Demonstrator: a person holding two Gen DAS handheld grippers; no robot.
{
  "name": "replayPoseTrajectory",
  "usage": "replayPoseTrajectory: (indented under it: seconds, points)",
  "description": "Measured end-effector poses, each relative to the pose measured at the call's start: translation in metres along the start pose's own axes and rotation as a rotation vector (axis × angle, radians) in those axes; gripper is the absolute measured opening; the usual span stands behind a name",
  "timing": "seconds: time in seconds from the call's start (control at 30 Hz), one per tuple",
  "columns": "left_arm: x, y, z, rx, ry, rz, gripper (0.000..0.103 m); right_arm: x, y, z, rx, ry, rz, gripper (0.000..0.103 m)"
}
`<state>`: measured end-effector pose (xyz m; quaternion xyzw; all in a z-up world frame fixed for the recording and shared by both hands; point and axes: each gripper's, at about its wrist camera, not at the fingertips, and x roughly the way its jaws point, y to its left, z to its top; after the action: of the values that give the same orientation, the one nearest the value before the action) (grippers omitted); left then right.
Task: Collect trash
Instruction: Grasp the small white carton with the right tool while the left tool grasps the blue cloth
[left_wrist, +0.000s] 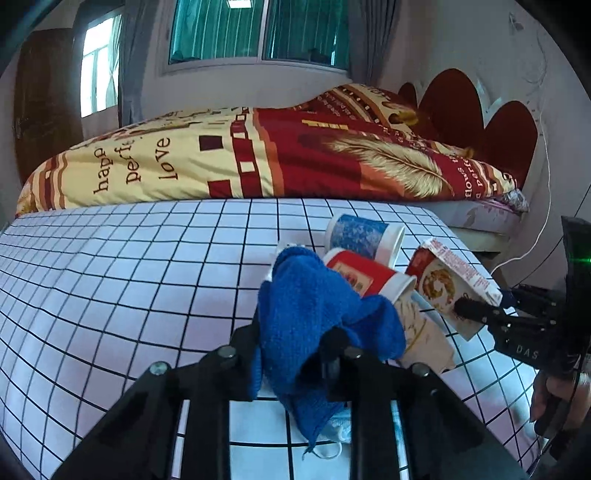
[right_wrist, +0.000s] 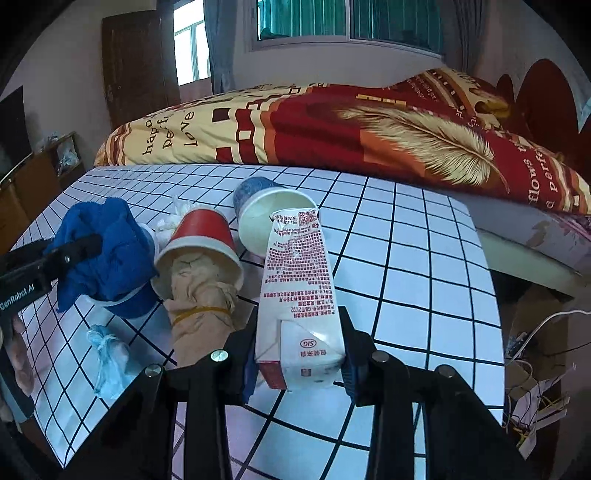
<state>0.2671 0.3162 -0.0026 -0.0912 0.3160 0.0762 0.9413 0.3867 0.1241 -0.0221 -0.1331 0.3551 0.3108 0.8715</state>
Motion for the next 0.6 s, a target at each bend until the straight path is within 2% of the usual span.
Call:
replayPoseTrajectory:
  seconds: [0.2,0.3,0.37,0.53,0.6]
  points:
    - [-0.005,0.005,0.001,0.008,-0.003,0.017,0.026,-0.011,0.003,0.000,-0.005,-0.004,0.002,0.039]
    - [0.001,0.008,-0.004,0.024,0.019,0.075,0.034,-0.010,0.007,-0.002,-0.015,0.012,0.006,0.039]
    - [0.003,0.009,-0.007,0.032,0.022,0.099,0.048,-0.010,0.009,-0.004,-0.017,0.015,0.008,0.039]
    - [0.002,0.005,-0.008,0.088,0.009,0.131,0.050,-0.008,0.011,-0.007,-0.013,0.025,0.009,0.039]
    - [0.007,0.004,-0.008,0.101,0.036,0.128,0.048,-0.007,0.012,-0.007,-0.014,0.028,0.014,0.039]
